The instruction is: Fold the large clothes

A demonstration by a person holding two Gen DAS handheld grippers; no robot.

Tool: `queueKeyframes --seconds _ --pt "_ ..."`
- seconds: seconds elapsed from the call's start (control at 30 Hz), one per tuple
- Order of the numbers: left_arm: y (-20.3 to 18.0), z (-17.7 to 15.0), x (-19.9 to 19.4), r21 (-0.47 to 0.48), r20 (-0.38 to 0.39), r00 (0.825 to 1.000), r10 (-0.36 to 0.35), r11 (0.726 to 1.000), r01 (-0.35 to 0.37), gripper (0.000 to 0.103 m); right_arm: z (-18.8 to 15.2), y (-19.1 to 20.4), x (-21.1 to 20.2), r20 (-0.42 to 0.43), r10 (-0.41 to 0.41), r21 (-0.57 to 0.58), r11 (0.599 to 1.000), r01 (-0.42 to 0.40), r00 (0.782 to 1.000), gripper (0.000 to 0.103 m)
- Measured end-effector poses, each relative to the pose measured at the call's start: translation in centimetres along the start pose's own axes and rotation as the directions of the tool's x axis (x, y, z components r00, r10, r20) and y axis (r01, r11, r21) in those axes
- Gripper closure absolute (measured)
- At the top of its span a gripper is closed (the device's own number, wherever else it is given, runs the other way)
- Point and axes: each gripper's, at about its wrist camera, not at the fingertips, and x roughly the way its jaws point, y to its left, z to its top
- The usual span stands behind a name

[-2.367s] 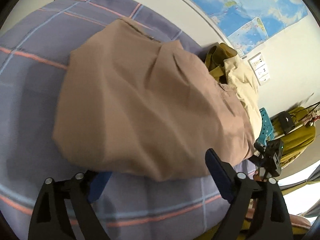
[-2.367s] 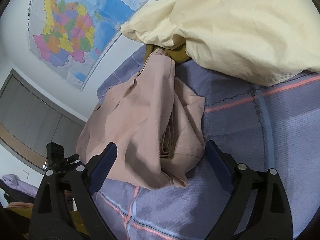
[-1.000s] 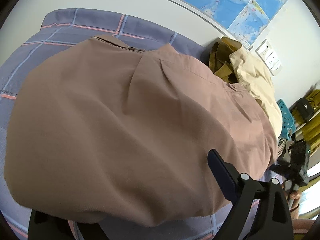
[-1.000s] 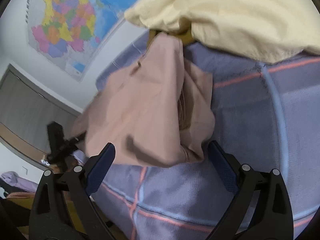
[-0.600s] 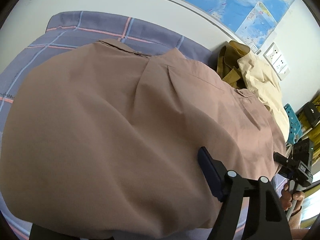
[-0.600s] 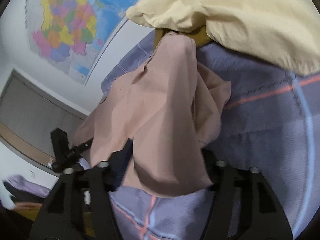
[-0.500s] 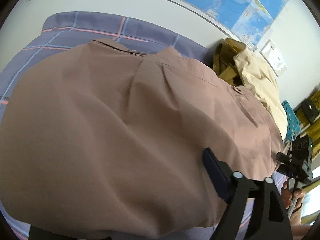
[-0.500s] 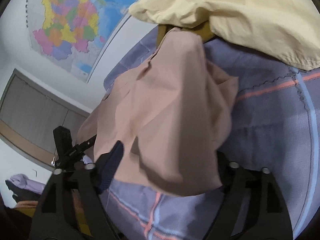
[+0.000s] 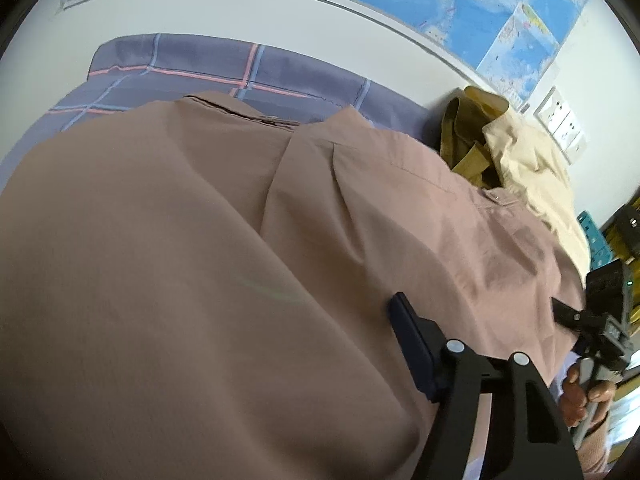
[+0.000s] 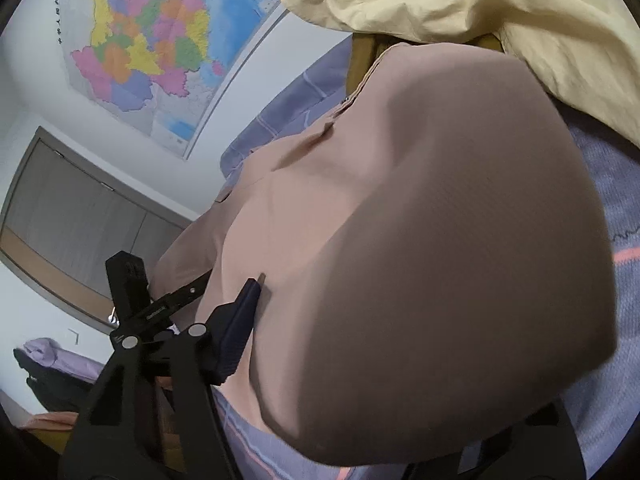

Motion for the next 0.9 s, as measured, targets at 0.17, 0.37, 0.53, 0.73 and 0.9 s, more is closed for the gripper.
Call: queueKeyframes --seconds 0.17,0.37,0.53,0.73,0.9 --pt "-0.6 0.6 0.7 0.011 -0.011 1.0 0.001 1.0 -0.001 0.02 1.0 0.1 0.5 0.041 0.039 0.036 0.999 -0.041 0.998 0.024" --pt "-0.6 0.9 1.0 -0.013 -0.004 0.999 0.039 0.999 -0.039 0.038 1.1 0.4 1.9 0.017 -0.003 -0.008 1.0 0.003 1.0 0.052" --pt "-0.3 1.1 1.0 -0.019 -0.017 0.999 0.033 0.999 -0.033 0.042 1.0 -0.7 1.9 0.008 0.034 0.024 0.999 -0.034 0.999 0.06" --pt "-1.1 1.2 1.5 0.016 -0.008 1.0 0.029 0.999 -0.029 0.025 0.8 -1.0 1.4 0.028 0.029 0.019 0.999 -0.03 0.999 0.055" --pt "-1.4 1.2 1.6 0.007 -0.002 0.998 0.07 0.998 -0.07 0.034 0.7 -0.5 1.3 0.031 0.016 -0.02 1.0 -0.015 0.999 0.044"
